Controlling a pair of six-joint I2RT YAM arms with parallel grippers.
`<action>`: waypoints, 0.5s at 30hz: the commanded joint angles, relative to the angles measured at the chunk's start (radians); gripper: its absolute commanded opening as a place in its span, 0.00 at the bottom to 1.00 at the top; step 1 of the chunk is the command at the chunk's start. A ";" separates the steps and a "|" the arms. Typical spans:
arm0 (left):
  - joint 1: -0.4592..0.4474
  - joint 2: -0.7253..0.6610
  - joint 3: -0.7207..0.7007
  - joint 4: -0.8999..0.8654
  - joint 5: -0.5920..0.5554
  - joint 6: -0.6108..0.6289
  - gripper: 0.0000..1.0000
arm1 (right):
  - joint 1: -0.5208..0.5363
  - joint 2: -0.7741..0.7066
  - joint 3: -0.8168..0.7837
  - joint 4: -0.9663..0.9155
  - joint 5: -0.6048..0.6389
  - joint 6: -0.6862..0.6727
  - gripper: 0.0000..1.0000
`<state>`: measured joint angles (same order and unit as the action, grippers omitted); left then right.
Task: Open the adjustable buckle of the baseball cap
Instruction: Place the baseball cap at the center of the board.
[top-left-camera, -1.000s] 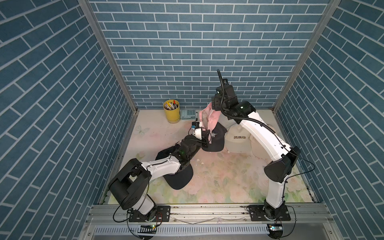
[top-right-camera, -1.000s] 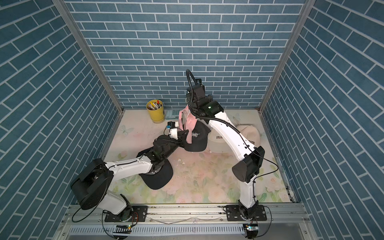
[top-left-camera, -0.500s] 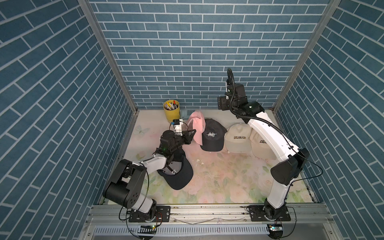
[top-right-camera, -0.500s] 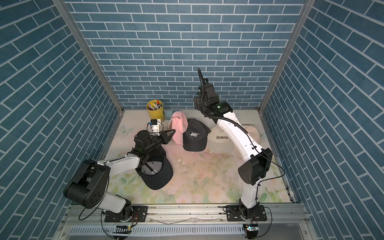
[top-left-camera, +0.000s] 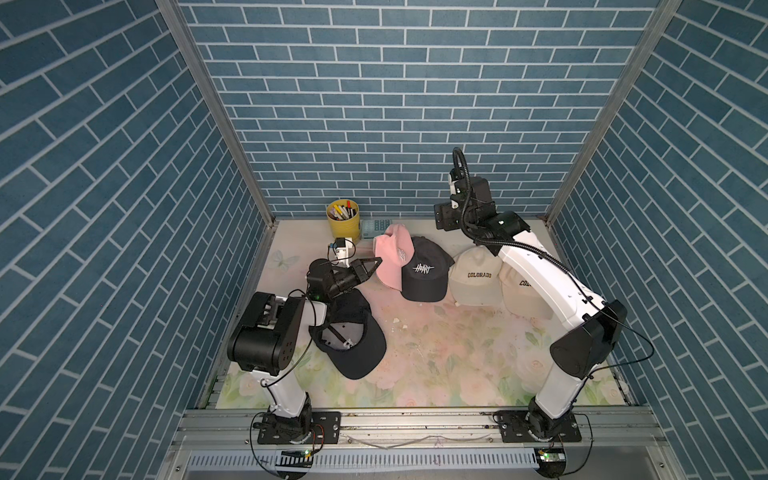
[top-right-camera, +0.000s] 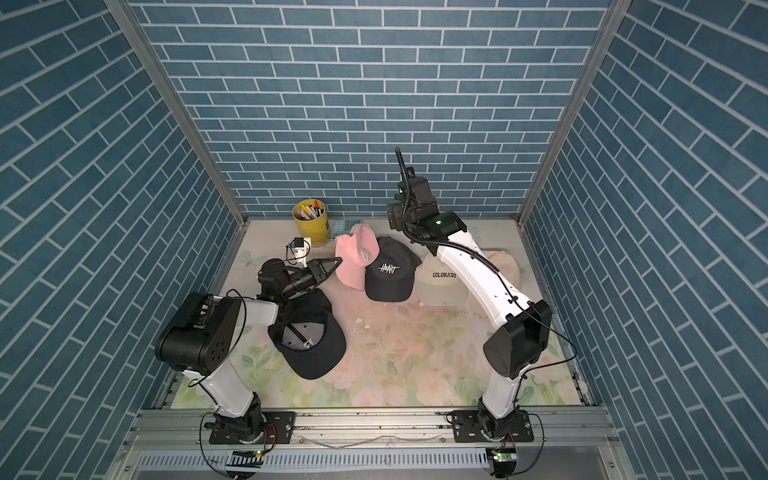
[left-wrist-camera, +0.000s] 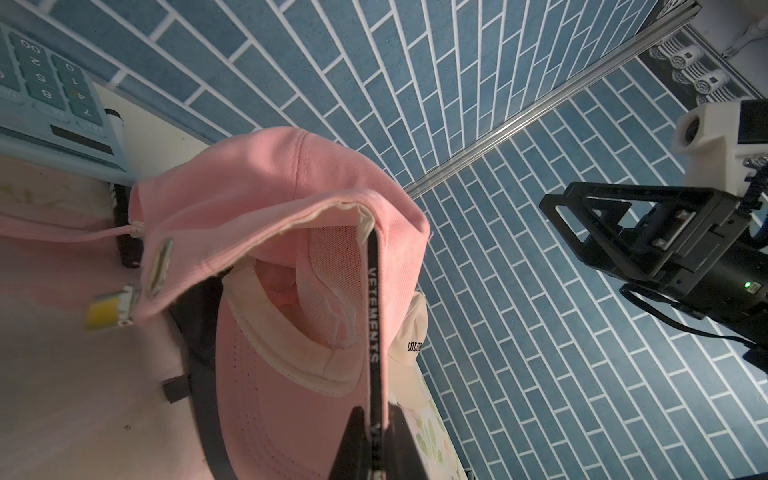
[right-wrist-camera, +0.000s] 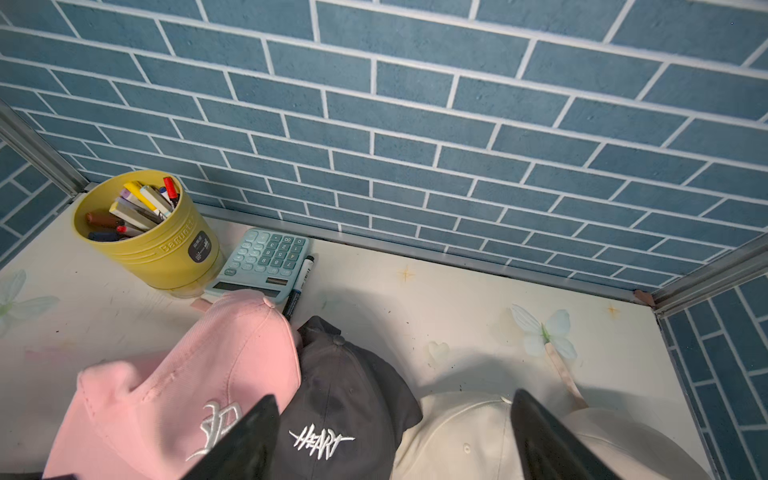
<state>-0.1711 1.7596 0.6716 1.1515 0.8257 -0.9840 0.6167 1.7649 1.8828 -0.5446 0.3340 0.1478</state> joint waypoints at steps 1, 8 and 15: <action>0.035 0.043 0.031 0.038 0.050 -0.017 0.00 | -0.004 -0.039 -0.007 0.035 -0.021 -0.045 0.86; 0.089 0.073 0.016 -0.028 0.069 -0.001 0.00 | -0.005 -0.038 -0.014 0.043 -0.040 -0.051 0.86; 0.139 0.108 0.062 -0.185 0.058 0.078 0.08 | -0.005 -0.035 -0.025 0.062 -0.059 -0.050 0.86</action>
<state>-0.0479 1.8324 0.7116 1.0309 0.8848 -0.9455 0.6140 1.7588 1.8629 -0.5095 0.2932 0.1284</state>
